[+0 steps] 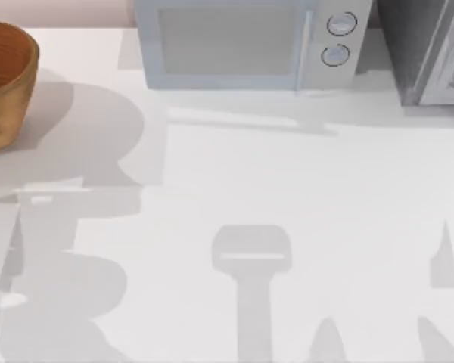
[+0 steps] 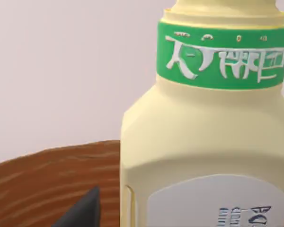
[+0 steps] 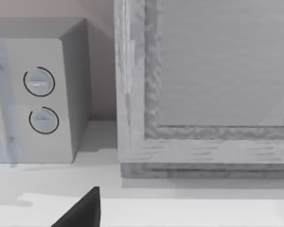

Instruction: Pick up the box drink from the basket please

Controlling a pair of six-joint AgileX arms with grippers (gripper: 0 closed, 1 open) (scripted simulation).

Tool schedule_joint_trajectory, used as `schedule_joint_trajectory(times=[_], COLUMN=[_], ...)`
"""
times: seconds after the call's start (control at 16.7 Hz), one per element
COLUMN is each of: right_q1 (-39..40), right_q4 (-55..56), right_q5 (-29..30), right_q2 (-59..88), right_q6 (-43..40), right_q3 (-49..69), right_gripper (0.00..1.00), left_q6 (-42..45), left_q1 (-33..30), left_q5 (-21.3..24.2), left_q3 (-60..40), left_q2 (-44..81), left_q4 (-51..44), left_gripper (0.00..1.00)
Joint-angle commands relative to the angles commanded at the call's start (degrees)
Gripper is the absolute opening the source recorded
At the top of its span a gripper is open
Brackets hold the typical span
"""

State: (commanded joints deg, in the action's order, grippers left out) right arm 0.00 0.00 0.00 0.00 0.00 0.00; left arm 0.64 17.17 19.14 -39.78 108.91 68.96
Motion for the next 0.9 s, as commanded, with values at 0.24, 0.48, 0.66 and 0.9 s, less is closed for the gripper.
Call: schedule_joint_trajectory(times=[0.24, 0.48, 0.66, 0.9], right_q1=[0.00, 0.00, 0.00, 0.00], right_q4=[0.00, 0.00, 0.00, 0.00], right_q5=[0.00, 0.00, 0.00, 0.00], right_q2=[0.00, 0.00, 0.00, 0.00], right_q6=[0.00, 0.00, 0.00, 0.00], right_q3=[0.00, 0.00, 0.00, 0.00], right_gripper=[1.00, 1.00, 1.00, 1.00], left_q6=[0.04, 0.28, 0.05, -0.01], left_q1=[0.77, 0.58, 0.31, -0.76], left_q5=[0.89, 0.77, 0.44, -0.59], left_q3=[-1.40, -1.35, -2.51, -8.12], left_q2=[4.05, 2.85, 4.23, 7.61], left_q4=[2.19, 2.43, 1.36, -0.94], left_gripper=[1.00, 1.00, 1.00, 1.00])
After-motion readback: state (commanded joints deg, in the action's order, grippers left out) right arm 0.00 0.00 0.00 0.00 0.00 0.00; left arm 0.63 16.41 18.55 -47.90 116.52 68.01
